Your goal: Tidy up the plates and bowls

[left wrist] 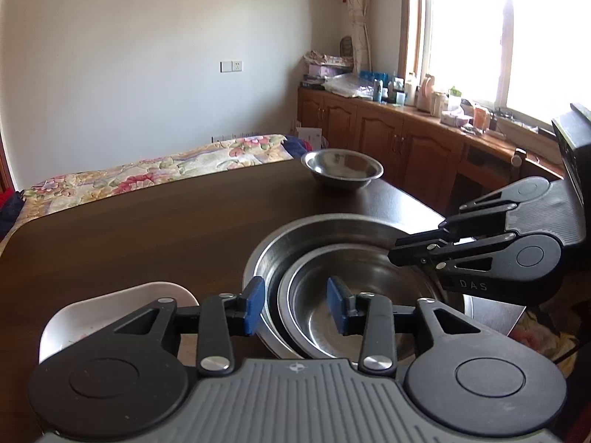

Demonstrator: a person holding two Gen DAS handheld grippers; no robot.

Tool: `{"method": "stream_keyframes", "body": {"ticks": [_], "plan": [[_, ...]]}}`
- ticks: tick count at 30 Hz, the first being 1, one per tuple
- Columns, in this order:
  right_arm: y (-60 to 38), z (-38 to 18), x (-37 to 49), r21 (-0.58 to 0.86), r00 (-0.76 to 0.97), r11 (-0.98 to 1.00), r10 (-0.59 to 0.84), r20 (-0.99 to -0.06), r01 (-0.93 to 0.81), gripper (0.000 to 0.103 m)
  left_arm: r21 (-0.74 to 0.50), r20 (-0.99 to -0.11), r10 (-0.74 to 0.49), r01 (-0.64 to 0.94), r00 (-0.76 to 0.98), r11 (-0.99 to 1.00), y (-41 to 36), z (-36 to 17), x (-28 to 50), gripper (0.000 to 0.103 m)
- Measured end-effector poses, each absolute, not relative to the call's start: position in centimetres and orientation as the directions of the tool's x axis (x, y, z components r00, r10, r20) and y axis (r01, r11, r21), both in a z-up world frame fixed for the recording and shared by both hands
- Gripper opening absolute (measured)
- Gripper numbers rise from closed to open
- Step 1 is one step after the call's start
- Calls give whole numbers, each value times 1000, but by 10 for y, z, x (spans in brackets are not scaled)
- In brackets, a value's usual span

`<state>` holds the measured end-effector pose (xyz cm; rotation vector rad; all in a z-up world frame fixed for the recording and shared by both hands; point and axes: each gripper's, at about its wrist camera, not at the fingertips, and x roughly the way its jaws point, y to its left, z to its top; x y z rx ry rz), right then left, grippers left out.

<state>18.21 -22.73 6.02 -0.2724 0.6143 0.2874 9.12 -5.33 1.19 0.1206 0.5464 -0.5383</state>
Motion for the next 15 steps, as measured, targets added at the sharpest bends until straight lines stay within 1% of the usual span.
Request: {"method": "stream_keyframes", "body": {"ticks": [2,9,10,12,15], "plan": [[-230,64,180,-137,792,931,203,-576,-338,8,-33,-516,-455,514,726,857,-53,14,91,43],[-241,78,173,-92,847,948,227,-481,-306,9,-4,-481,-448,510,753,860,-58,24,96,62],[-244,78,174,-84,853,950,228,-470,-300,9,-2,-478,-448,509,755,860,-59,25,97,63],[-249,79,176,-68,860,954,232,-454,-293,9,1,-472,-449,510,759,860,-62,26,101,71],[-258,78,182,-57,873,958,231,-430,-282,9,7,-461,-444,503,769,864,-66,28,108,78]]}}
